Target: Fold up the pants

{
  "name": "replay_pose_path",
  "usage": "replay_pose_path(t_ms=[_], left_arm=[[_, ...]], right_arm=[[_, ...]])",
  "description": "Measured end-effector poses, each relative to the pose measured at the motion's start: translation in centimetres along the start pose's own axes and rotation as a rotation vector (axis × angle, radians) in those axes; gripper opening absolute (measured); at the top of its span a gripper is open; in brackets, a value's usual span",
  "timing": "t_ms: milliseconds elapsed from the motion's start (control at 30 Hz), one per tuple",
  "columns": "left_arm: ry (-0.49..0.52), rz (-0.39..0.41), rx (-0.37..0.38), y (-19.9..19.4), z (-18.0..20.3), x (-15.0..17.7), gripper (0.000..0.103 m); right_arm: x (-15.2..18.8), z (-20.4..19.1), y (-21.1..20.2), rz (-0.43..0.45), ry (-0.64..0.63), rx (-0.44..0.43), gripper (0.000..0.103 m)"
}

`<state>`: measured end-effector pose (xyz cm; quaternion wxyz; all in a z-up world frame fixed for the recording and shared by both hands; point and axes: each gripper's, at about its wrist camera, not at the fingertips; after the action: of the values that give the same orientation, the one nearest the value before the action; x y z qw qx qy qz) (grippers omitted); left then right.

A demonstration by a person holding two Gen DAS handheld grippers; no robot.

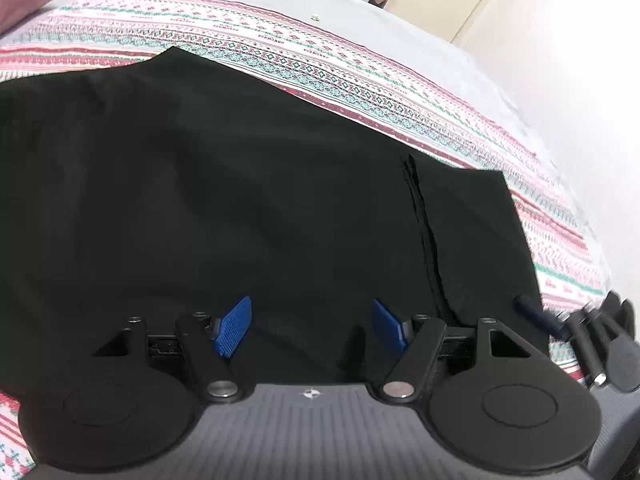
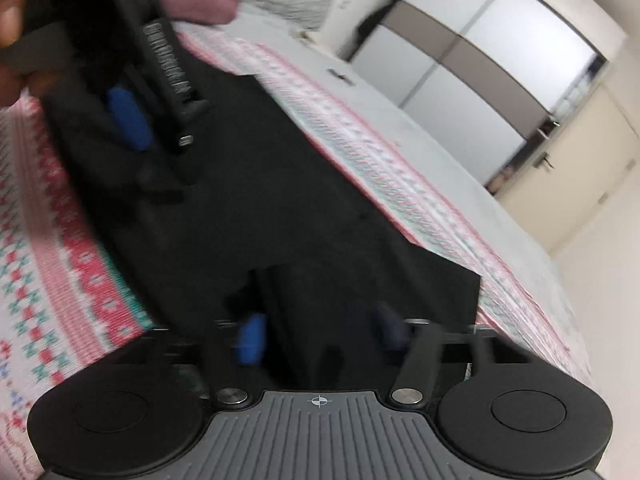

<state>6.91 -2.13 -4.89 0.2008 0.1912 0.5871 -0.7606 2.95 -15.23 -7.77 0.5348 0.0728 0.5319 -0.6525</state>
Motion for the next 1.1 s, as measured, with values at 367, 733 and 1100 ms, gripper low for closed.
replay_pose_path(t_ms=[367, 733, 1100], left_arm=[[-0.288, -0.099, 0.298, 1.4, -1.5, -1.5, 0.095], [-0.350, -0.084, 0.359, 3.0, -1.0, -2.5, 0.070], [-0.212, -0.025, 0.275, 1.5, -2.2, -3.6, 0.033]], right_arm=[[-2.2, -1.9, -2.3, 0.118, 0.024, -0.057, 0.001], [-4.6, -3.8, -2.7, 0.180, 0.094, -0.069, 0.001], [-4.9, -4.9, -2.6, 0.191, 0.087, -0.112, 0.001]])
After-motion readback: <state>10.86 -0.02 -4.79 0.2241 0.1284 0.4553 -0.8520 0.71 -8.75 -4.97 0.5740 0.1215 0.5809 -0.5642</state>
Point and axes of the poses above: each gripper's, at about its wrist camera, not at the fingertips, and y roughly the way its jaws point, z to its right, x to its underside, and after that the axes turned 10 degrees about -x, right-handed
